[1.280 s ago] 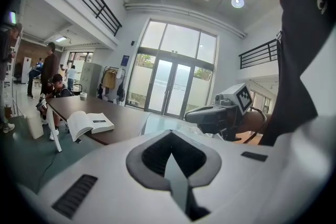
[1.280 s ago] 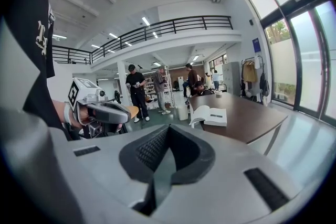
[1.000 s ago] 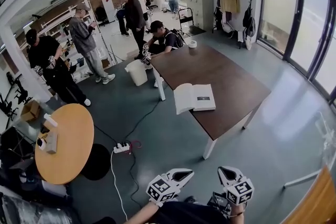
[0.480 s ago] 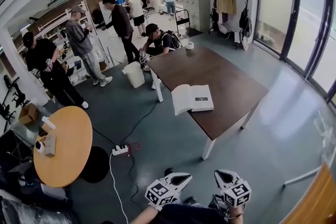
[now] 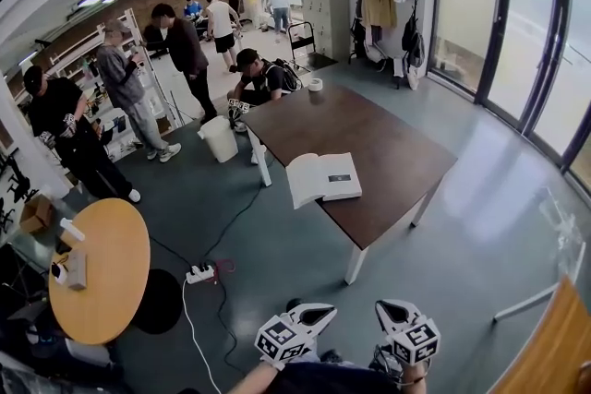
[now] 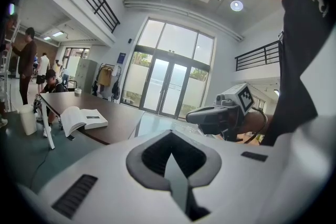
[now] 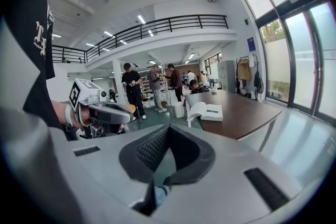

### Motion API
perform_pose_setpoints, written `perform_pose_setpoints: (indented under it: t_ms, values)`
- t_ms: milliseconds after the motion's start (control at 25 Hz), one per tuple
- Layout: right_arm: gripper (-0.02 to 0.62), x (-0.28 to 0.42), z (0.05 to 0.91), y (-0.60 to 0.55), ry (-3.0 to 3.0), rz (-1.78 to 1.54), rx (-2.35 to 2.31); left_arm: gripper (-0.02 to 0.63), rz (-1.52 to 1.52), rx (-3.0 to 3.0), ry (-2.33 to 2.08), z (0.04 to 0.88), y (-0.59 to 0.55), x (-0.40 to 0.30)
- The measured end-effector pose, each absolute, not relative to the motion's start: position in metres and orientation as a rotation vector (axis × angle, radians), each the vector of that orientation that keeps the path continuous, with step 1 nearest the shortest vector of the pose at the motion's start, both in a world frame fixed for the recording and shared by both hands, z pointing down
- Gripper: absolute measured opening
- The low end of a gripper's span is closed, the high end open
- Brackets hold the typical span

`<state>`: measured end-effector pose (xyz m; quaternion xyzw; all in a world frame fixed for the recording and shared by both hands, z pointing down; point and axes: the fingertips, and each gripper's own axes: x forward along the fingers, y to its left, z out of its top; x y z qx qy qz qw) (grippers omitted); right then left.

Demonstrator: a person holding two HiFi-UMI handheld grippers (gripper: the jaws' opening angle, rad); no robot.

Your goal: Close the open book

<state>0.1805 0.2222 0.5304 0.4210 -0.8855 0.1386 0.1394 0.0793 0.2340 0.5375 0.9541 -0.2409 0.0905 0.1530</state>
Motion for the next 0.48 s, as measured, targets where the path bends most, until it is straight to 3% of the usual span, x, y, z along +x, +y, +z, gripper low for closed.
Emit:
perform_pose_setpoints:
  t_ms: [480]
  values:
    - [-0.012, 0.182, 0.542, 0.225, -2.543, 0.424, 1.198, 0.006, 0.255, 2.731, -0.635, 0.545, 0.232, 0.093]
